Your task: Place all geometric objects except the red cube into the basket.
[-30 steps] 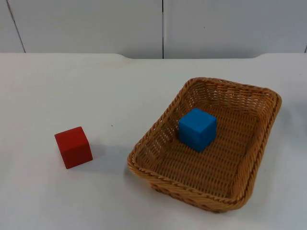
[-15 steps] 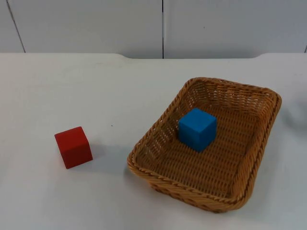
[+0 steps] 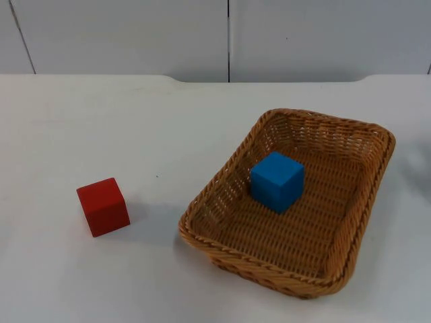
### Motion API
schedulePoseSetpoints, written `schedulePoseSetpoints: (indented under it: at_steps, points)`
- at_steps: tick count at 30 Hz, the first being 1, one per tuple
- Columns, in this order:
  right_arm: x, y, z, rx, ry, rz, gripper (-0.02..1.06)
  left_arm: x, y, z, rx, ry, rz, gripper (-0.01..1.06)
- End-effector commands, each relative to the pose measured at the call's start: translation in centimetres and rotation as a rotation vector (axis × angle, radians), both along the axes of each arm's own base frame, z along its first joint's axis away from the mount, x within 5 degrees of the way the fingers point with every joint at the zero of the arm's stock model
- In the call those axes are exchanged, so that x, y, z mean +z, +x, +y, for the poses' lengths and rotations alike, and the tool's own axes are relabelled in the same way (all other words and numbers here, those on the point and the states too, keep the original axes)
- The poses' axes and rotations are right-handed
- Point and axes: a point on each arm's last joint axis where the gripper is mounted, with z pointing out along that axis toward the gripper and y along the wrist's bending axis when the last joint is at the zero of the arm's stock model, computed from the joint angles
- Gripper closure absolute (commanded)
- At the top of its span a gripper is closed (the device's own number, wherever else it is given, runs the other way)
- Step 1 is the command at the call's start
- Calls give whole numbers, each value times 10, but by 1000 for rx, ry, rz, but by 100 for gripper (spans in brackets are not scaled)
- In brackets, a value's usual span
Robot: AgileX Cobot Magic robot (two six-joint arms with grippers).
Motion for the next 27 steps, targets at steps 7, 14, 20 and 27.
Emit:
schedulePoseSetpoints:
  at_steps: [7, 14, 20, 27]
  points:
    - [11, 0, -1, -12, 8, -15, 89, 1, 0, 1, 13, -4, -18, 0]
    - [95, -16, -1, -12, 9, -157, 104, 1, 0, 0, 14, -10, -20, 0]
    - [131, -27, 2, -24, 36, -231, 104, 1, 0, 0, 13, -12, -18, 0]
    - [135, -31, 13, 58, 15, -218, 105, 1, 0, 0, 14, -12, -20, 0]
